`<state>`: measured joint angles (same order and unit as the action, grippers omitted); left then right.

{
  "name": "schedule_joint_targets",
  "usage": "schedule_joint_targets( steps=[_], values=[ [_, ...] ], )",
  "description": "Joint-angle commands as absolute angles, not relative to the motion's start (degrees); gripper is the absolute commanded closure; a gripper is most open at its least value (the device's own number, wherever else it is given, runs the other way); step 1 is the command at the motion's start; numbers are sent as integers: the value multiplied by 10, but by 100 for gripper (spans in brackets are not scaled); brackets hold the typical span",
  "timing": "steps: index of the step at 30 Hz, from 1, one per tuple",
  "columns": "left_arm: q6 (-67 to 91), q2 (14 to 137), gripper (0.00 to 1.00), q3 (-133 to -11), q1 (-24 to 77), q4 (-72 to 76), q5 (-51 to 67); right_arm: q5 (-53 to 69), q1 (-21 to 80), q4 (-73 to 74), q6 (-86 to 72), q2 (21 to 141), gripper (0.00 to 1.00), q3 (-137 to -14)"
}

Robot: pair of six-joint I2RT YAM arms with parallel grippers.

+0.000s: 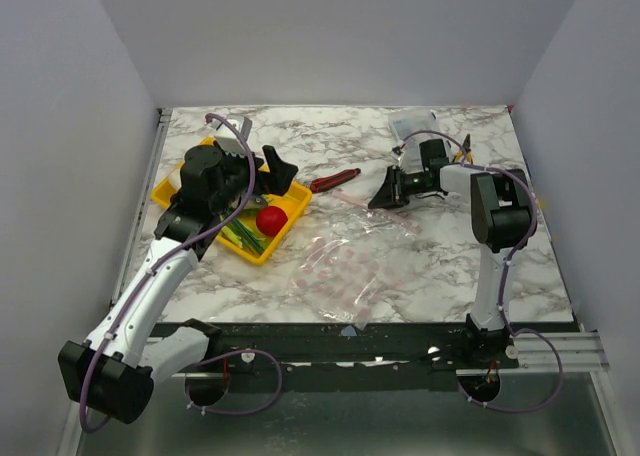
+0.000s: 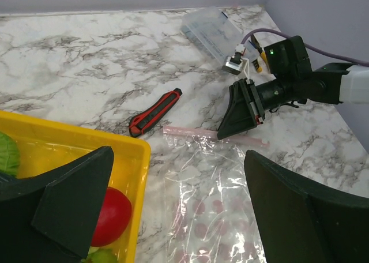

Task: Place the food in the zip-top bag and seal the zipper
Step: Pick up the zipper food storage bag at the center of the board.

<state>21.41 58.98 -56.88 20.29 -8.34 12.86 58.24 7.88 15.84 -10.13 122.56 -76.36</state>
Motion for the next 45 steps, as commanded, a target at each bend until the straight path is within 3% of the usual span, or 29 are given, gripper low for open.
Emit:
schedule_joint_targets(
  steps=[1, 7, 13, 14, 16, 18, 21, 27, 33, 36, 41, 45],
  values=[
    [225, 597, 2, -590, 205, -87, 154, 643, 81, 93, -152, 1192, 73, -723],
    [235, 605, 3, -592, 205, -87, 170, 657, 94, 13, -207, 1177, 71, -661],
    [237, 605, 4, -594, 206, -90, 176, 654, 137, -105, -289, 1166, 80, -601],
    [237, 603, 4, -594, 205, -91, 176, 653, 141, -136, -311, 1157, 82, -591],
    [237, 600, 4, -594, 207, -92, 176, 646, 147, -186, -360, 1139, 99, -572],
    [236, 597, 4, -593, 209, -93, 174, 617, 146, -191, -394, 1115, 100, -564],
    [236, 585, 4, -593, 212, -96, 172, 532, 145, -70, -372, 1059, 100, -585],
    [248, 556, 4, -596, 217, -98, 183, 196, 142, 243, -306, 920, 100, -663],
    [289, 549, 3, -605, 238, -128, 102, -99, 143, 407, -267, 784, 100, -746],
    [315, 556, 1, -615, 239, -141, 97, -161, 143, 466, -239, 754, 100, -816],
    [327, 549, 5, -587, 238, -83, 163, -132, 150, 521, -193, 765, 100, -928],
    [340, 564, 6, -588, 239, -63, 222, -179, 231, 523, -203, 783, 100, -928]
  ],
)
